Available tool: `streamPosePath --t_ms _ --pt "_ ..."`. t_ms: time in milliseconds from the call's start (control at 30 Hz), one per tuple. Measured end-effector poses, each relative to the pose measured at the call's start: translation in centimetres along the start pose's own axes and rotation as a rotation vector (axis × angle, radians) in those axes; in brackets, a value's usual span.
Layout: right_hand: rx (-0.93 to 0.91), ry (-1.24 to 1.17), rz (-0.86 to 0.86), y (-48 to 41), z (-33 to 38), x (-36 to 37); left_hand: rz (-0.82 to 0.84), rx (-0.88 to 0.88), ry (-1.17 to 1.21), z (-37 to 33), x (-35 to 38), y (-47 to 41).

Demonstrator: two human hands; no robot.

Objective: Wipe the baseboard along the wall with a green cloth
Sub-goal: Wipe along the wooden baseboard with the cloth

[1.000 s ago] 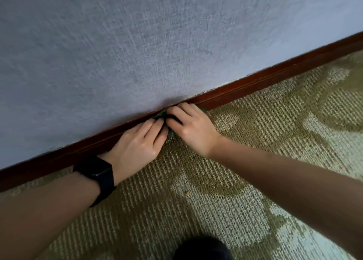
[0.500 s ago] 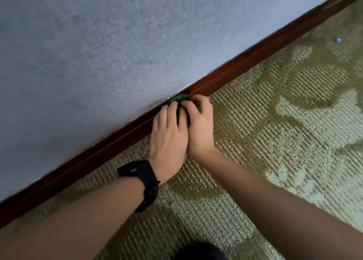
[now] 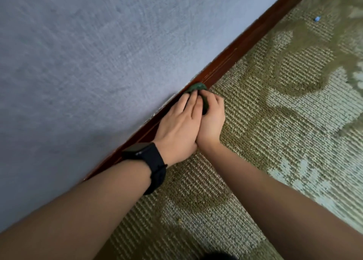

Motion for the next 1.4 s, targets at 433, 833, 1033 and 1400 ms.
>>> streamPosePath --t_ms 433,833,1033,1400 --pt "0.131 -0.172 0.11 -0.4 0.7 -0.2 -0.115 -0.136 0.251 1.5 -1.9 2.6" --pt "0.35 -0.336 0.044 -0.1 0.1 1.2 -0.11 -0.368 0.169 2.3 -0.2 4.6" --pt "0.441 -0.479 -0.046 -2.5 -0.2 0.2 -0.092 -0.277 0.067 2.3 -0.1 5.4" --pt "0.437 -0.506 -0.086 -5.0 -0.6 -1.0 -0.062 -0.237 -0.128 2.0 0.2 5.0"
Point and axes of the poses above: each hand's wrist, its own y-axis away from the middle knuckle, its own x-axis out of the palm, z = x × y, the point moved 5 cm from there along -y, towards the middle knuckle, and after that the axes turned 13 degrees about -x, right-handed, at the moved point
